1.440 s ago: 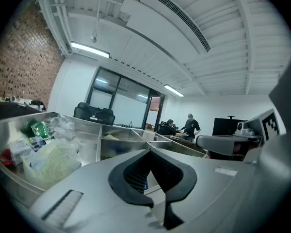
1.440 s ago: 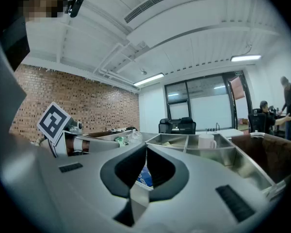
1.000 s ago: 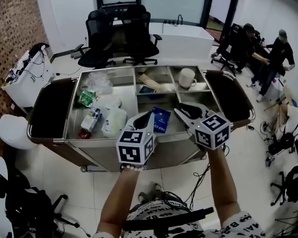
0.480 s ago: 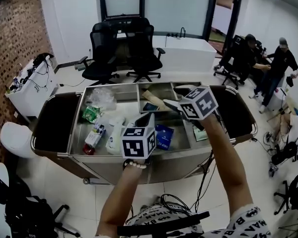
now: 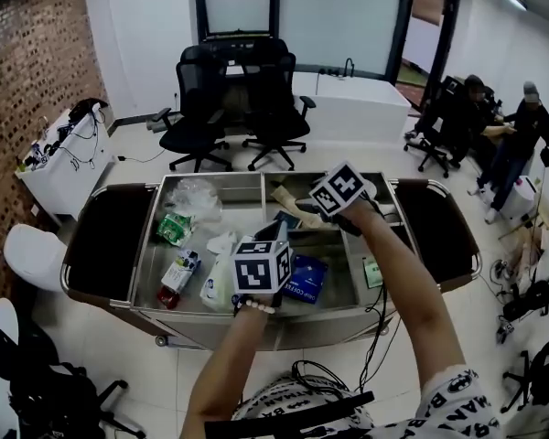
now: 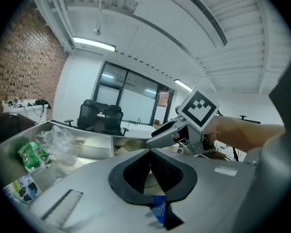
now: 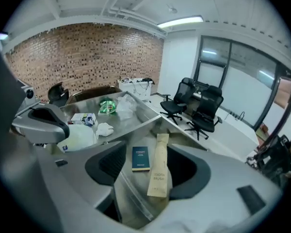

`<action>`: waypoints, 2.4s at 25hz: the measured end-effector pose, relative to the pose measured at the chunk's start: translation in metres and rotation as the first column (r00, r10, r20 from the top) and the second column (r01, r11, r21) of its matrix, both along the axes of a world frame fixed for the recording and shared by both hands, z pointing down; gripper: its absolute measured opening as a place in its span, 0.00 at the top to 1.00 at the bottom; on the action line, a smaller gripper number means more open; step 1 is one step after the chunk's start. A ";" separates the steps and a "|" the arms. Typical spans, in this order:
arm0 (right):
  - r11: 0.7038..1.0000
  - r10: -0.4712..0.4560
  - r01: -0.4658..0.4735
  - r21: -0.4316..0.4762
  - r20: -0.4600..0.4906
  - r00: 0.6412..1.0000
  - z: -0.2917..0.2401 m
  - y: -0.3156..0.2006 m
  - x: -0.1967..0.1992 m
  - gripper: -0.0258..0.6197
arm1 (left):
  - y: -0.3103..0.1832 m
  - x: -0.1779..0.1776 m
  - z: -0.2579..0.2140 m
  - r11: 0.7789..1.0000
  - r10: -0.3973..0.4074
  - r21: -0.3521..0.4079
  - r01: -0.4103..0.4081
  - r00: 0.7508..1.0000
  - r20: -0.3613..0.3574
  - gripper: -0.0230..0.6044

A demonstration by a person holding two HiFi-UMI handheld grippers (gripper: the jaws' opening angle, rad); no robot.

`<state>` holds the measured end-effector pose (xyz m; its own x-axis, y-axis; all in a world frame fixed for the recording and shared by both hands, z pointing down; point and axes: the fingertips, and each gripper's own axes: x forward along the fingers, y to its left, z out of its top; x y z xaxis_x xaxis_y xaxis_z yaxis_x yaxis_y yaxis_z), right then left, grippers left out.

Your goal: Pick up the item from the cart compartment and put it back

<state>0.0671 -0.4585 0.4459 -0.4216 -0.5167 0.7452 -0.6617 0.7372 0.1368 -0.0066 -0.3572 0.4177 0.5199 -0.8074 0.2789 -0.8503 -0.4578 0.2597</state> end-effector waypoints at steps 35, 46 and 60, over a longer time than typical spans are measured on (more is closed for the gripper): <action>0.873 -0.075 -0.111 -0.475 -0.356 0.932 0.159 -0.074 0.002 0.67 | -0.013 -0.021 0.039 0.990 -0.096 -0.100 0.098 0.995 0.030 0.96; 0.958 0.009 -0.101 -0.270 -0.320 0.948 0.115 -0.083 0.005 0.79 | -0.009 -0.020 0.041 0.992 -0.079 -0.097 0.081 0.997 0.025 0.96; 0.980 0.129 -0.134 0.148 0.044 0.991 -0.034 -0.030 0.003 0.81 | 0.038 -0.001 0.034 1.000 0.014 -0.007 -0.014 1.000 -0.010 0.96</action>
<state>0.0702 -0.4881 0.4116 -0.3661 -0.6745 0.6411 -0.7577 0.6160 0.2153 -0.0077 -0.3193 0.4522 0.5338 -0.7981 0.2795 -0.8412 -0.4676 0.2714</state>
